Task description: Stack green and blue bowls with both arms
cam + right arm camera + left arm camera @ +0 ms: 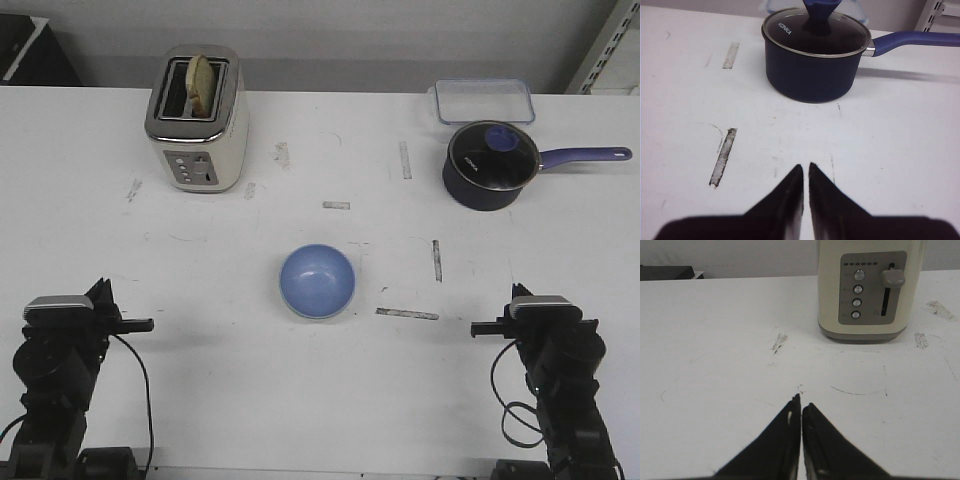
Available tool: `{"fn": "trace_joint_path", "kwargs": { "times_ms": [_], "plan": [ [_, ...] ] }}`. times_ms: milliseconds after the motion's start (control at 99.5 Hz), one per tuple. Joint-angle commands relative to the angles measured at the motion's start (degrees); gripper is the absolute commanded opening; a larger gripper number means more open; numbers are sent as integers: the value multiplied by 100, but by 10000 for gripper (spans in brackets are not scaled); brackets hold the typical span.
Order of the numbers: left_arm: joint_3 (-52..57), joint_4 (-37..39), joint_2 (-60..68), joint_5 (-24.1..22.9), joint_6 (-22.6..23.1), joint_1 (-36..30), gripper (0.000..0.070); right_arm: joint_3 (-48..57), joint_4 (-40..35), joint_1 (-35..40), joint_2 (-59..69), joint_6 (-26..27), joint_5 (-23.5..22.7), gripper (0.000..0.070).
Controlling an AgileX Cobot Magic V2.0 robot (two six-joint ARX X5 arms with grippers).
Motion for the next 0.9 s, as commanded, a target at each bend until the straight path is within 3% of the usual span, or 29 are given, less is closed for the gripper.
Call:
{"fn": "trace_joint_path", "kwargs": {
  "times_ms": [0,311,462,733,894],
  "plan": [
    [55,76,-50,13,33,7,1,-7,96,4,26,13,0,9],
    [-125,42,-691,11,7,-96,1,-7,96,4,26,13,0,9],
    [-977,555,-1351,33,-468,-227,1,-7,96,4,26,13,0,8],
    [-2542,968,-2719,33,-461,-343,1,-7,94,4,26,13,0,9],
    [-3038,1493,-2684,44,-461,-358,1,-7,103,4,20,13,0,8]
  ]
}}
